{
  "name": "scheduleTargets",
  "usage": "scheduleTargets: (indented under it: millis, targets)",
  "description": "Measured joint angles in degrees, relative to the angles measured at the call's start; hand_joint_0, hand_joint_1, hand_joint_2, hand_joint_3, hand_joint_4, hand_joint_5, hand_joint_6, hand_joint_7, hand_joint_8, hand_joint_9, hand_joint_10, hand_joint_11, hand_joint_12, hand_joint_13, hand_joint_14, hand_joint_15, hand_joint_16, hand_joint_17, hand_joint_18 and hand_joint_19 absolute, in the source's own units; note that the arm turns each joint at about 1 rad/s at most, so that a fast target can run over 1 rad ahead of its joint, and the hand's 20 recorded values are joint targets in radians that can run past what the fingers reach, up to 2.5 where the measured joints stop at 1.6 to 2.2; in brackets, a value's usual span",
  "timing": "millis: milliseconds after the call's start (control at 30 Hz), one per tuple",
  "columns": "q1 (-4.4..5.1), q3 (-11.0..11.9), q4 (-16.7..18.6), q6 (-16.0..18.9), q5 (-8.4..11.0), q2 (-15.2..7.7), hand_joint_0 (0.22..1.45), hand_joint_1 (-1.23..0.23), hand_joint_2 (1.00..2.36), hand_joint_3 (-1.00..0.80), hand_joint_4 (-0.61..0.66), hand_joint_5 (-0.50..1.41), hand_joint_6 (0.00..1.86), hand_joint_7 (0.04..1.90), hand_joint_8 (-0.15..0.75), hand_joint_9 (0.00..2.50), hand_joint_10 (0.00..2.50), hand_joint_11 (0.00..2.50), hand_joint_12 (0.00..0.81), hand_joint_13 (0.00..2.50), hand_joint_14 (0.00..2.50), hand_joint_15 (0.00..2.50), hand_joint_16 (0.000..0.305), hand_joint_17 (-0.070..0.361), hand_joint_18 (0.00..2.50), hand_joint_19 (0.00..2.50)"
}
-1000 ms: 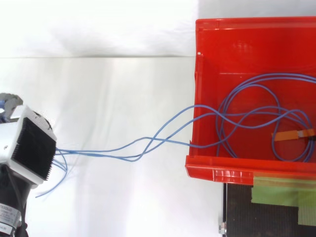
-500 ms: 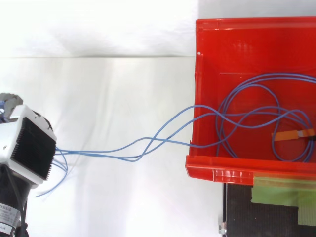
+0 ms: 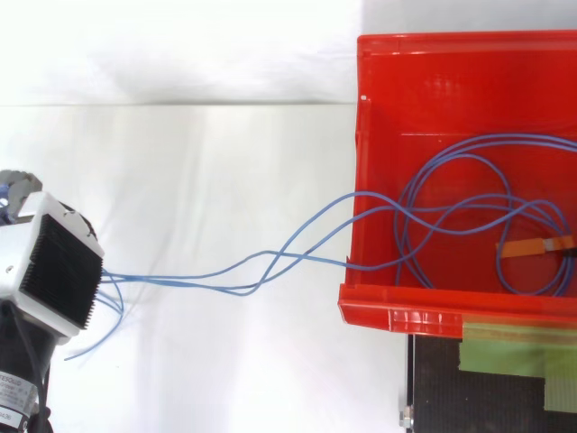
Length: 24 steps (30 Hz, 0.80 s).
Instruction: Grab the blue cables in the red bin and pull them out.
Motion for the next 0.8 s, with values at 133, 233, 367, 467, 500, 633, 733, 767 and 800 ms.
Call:
scheduleTargets:
  millis: [133,233,367,467,500,633,733,767,800]
  targets:
    - [0.01,0.0,0.0,0.0,0.0,0.0,0.99,-0.91,1.0,-0.96,0.01,0.53,1.55,0.42,0.247,0.99,0.03,1.14,0.28,1.35,0.27,1.69,0.044,0.099,0.95,1.02]
    - [-0.01,0.0,0.0,0.0,0.0,0.0,0.99,-0.91,1.0,-0.97,0.01,0.53,1.54,0.42,0.248,0.99,0.02,1.14,0.28,1.35,0.27,1.7,0.044,0.099,0.95,1.02]
    - [-0.02,0.0,0.0,0.0,0.0,0.0,1.0,-0.91,1.0,-0.97,0.02,0.53,1.54,0.41,0.246,1.0,0.03,1.14,0.279,1.36,0.25,1.72,0.044,0.099,0.95,1.02]
    - [-0.02,0.0,0.0,0.0,0.0,0.0,0.99,-0.91,1.0,-0.96,0.02,0.53,1.54,0.42,0.241,1.01,0.03,1.15,0.279,1.36,0.25,1.73,0.044,0.1,0.96,1.02]
    - [-0.02,0.0,0.0,0.0,0.0,0.0,1.0,-0.91,1.0,-0.96,0.02,0.53,1.54,0.42,0.243,1.01,0.03,1.15,0.279,1.37,0.25,1.73,0.044,0.1,0.96,1.02]
    - [-0.01,0.0,0.0,0.0,0.0,0.0,1.0,-0.92,1.0,-0.95,0.02,0.54,1.55,0.42,0.246,1.02,0.03,1.14,0.276,1.37,0.27,1.76,0.044,0.1,0.96,1.02]
    - [-0.01,0.0,0.0,0.0,0.0,0.0,1.0,-0.92,1.0,-0.95,0.02,0.54,1.55,0.42,0.244,1.02,0.03,1.18,0.283,1.35,0.48,1.76,0.045,0.101,0.98,1.02]
    - [-0.01,0.0,0.0,0.0,0.0,0.0,1.0,-0.92,1.0,-0.95,0.02,0.54,1.55,0.41,0.24,1.03,0.03,1.18,0.278,1.35,0.49,1.76,0.045,0.101,0.98,1.02]
    - [-0.01,0.0,0.0,0.0,0.0,0.0,1.0,-0.91,1.0,-0.96,0.02,0.54,1.55,0.42,0.244,1.03,0.03,1.17,0.278,1.35,0.51,1.76,0.045,0.102,0.98,1.02]
